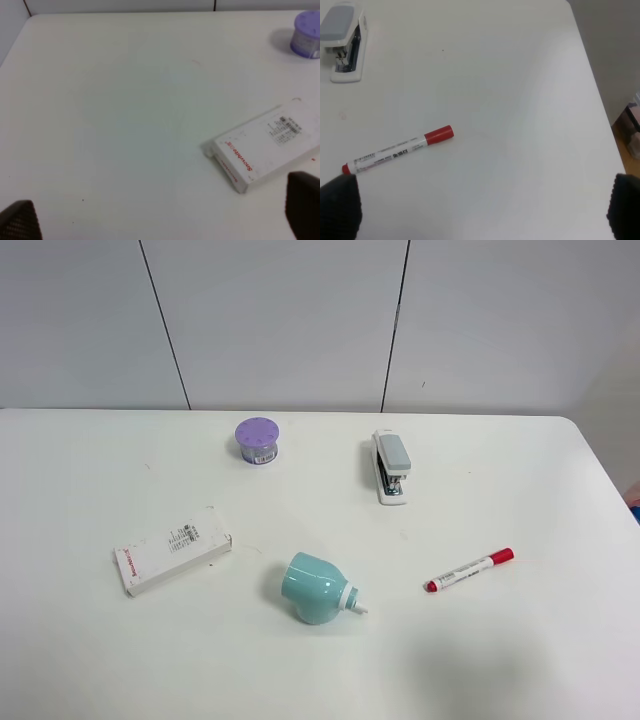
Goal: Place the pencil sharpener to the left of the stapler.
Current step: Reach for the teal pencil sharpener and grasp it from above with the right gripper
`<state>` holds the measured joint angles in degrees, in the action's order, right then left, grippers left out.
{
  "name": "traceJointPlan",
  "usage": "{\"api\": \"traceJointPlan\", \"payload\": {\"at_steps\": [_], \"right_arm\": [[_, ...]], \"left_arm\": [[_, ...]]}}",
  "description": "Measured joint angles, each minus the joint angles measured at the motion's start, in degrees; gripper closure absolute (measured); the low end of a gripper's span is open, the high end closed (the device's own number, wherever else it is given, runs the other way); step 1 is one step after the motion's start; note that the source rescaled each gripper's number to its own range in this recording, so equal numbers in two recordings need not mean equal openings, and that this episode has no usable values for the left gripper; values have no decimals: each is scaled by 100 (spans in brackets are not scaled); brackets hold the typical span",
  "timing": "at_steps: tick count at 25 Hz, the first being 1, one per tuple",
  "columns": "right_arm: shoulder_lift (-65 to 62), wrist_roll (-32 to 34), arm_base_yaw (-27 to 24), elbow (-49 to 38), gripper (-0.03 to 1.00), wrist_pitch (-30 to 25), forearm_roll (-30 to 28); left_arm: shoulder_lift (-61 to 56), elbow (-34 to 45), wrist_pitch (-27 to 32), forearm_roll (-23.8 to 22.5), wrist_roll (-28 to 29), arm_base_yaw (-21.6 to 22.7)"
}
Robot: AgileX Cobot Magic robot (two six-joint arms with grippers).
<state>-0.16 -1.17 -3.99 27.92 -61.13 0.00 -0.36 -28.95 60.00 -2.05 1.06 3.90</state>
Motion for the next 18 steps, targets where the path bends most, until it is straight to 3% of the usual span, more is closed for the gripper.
{"api": "traceJointPlan", "payload": {"at_steps": [18], "right_arm": [[0,0,0,0,-3,0,0]], "left_arm": [[0,0,0,0,0,0]]}}
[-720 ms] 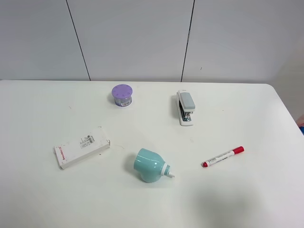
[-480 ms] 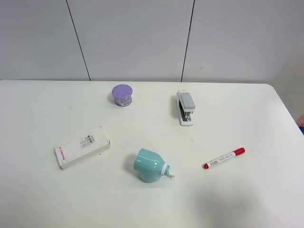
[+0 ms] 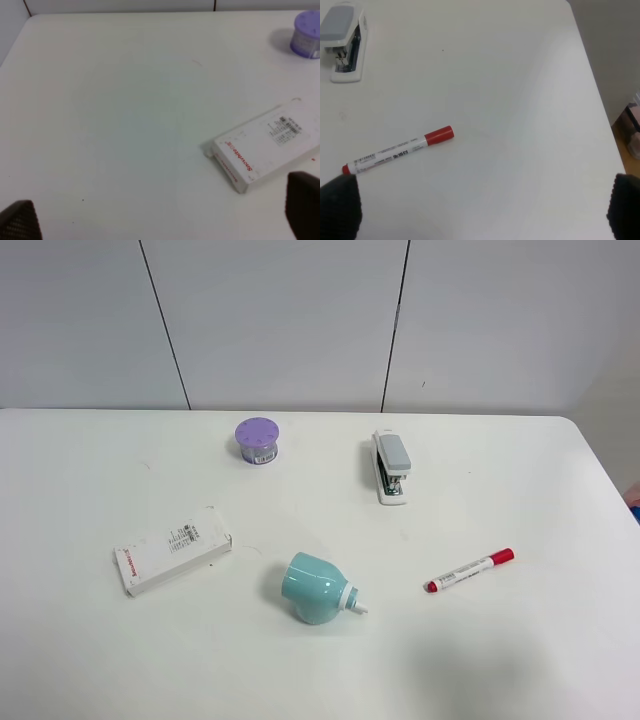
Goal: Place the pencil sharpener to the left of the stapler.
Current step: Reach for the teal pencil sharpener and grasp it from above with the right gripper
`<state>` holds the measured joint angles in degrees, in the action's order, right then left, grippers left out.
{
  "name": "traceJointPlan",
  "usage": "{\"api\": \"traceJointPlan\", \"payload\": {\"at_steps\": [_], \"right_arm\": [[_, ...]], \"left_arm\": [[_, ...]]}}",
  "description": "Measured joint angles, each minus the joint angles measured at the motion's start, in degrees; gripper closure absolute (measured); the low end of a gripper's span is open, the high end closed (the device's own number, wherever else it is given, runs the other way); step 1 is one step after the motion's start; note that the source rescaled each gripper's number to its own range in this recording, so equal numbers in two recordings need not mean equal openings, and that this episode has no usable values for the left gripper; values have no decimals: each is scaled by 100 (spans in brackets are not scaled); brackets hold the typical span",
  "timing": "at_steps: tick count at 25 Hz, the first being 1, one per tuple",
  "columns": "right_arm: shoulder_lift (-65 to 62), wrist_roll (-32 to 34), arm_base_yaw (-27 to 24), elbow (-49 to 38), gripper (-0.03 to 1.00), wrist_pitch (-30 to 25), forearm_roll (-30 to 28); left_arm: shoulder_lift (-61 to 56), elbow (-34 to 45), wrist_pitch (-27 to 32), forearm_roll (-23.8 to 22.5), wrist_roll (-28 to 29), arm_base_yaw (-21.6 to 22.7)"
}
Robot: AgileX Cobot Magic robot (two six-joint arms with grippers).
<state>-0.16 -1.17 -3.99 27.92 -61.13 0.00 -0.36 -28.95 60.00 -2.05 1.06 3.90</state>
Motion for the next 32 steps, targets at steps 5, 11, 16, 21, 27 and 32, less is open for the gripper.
{"api": "traceJointPlan", "payload": {"at_steps": [5,11,16,21,27,32], "right_arm": [[0,0,0,0,-3,0,0],[0,0,0,0,-3,0,0],[102,-264,0,0,-3,0,258],[1146,-1641,0,114,-3,-43,1170],[3092,-2762,0,1109,8,-259,2493],[4464,-2875,24,2221,11,-768,2375]], "left_arm": [[0,0,0,0,0,0],[0,0,0,0,0,0],[0,0,0,0,0,0],[0,0,0,0,0,0],[0,0,0,0,0,0],[0,0,0,0,0,0]]}}
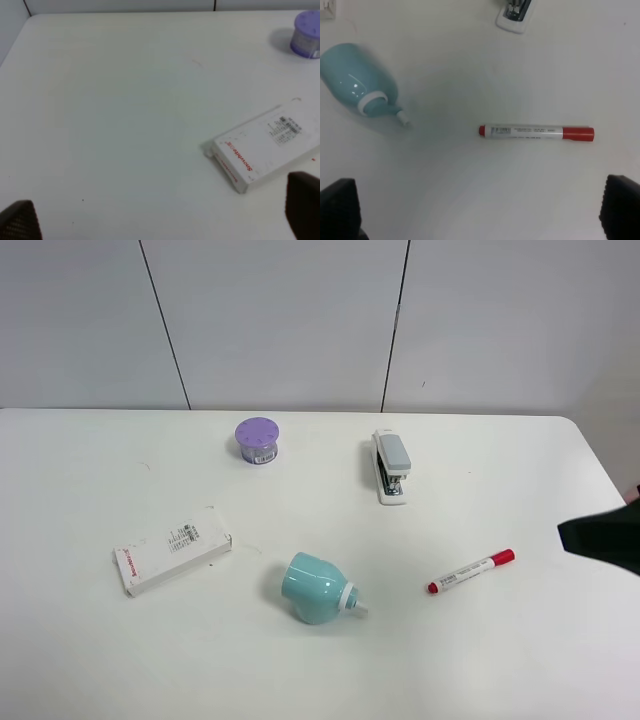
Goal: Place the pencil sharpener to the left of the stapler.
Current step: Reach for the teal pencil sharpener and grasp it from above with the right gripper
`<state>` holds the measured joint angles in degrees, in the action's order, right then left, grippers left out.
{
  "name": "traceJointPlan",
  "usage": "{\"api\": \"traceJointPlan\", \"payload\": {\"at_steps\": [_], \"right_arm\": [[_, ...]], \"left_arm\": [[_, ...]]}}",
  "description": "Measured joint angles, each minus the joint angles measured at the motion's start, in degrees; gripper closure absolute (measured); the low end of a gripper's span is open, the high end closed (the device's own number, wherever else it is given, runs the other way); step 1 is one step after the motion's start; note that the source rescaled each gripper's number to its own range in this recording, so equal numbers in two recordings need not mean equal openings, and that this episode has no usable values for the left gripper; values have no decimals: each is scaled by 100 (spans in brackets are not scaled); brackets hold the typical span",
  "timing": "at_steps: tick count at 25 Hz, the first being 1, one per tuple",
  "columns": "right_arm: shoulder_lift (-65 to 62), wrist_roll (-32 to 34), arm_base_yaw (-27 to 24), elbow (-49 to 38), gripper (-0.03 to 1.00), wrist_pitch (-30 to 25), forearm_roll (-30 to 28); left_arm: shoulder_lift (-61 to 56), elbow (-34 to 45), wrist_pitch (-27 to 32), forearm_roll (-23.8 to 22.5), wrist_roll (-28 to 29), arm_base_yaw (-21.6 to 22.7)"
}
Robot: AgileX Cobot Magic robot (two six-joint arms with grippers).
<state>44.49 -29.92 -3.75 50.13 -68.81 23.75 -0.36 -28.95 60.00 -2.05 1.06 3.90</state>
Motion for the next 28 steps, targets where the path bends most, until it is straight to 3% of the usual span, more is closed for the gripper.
{"api": "traceJointPlan", "payload": {"at_steps": [3,10,14,19,28], "right_arm": [[585,2,507,611,11,-29,-499],[1973,864,2792,1571,11,-33,-1528],[2747,1102,3854,1754,11,100,-1683],[3410,1110,4665,1764,11,358,-1677],[4413,1110,5448,1770,11,802,-1740]], "left_arm": [[0,0,0,0,0,0],[0,0,0,0,0,0],[0,0,0,0,0,0],[0,0,0,0,0,0],[0,0,0,0,0,0]]}}
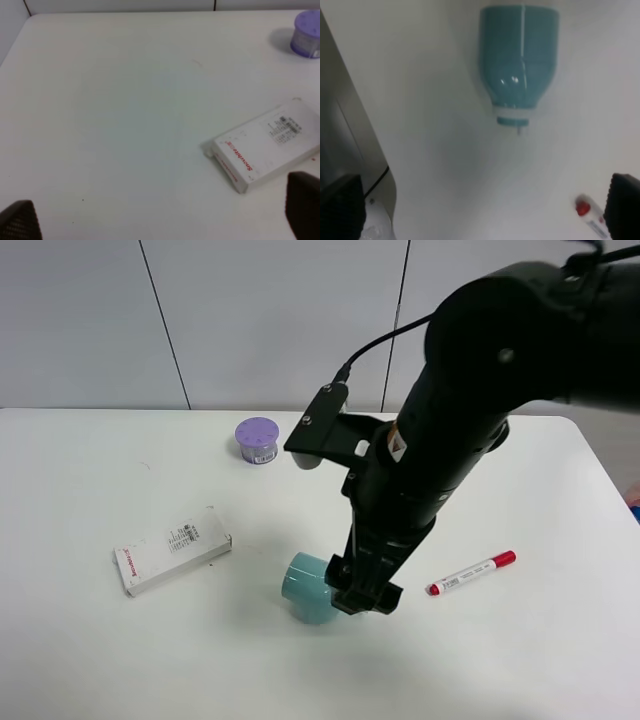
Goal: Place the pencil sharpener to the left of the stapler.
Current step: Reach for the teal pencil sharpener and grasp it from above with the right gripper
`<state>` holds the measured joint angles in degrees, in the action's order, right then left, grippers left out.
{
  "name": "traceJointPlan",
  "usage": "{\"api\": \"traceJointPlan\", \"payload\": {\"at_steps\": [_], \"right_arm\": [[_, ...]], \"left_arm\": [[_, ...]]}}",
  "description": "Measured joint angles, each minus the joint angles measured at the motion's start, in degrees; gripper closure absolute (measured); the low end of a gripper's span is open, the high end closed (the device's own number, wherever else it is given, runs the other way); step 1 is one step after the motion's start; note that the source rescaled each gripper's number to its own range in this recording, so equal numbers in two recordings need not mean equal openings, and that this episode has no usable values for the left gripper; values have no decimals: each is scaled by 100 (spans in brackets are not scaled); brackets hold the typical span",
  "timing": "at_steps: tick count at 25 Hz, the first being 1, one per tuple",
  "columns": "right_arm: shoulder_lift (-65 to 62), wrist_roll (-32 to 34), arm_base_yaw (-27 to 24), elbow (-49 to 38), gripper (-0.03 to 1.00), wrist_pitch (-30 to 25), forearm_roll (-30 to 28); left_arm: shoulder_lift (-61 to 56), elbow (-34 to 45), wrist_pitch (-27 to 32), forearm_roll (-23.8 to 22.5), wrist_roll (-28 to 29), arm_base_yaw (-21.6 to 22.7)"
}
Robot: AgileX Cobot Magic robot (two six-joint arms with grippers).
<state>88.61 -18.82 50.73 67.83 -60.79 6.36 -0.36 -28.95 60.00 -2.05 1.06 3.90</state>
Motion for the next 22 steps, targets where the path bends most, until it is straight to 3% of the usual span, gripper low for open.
{"api": "traceJointPlan", "payload": {"at_steps": [18,22], "right_arm": [[1642,106,46,4,11,1259,-221],[1900,106,46,4,16,1516,-254]], "left_arm": [[0,0,0,0,0,0],[0,0,0,0,0,0]]}}
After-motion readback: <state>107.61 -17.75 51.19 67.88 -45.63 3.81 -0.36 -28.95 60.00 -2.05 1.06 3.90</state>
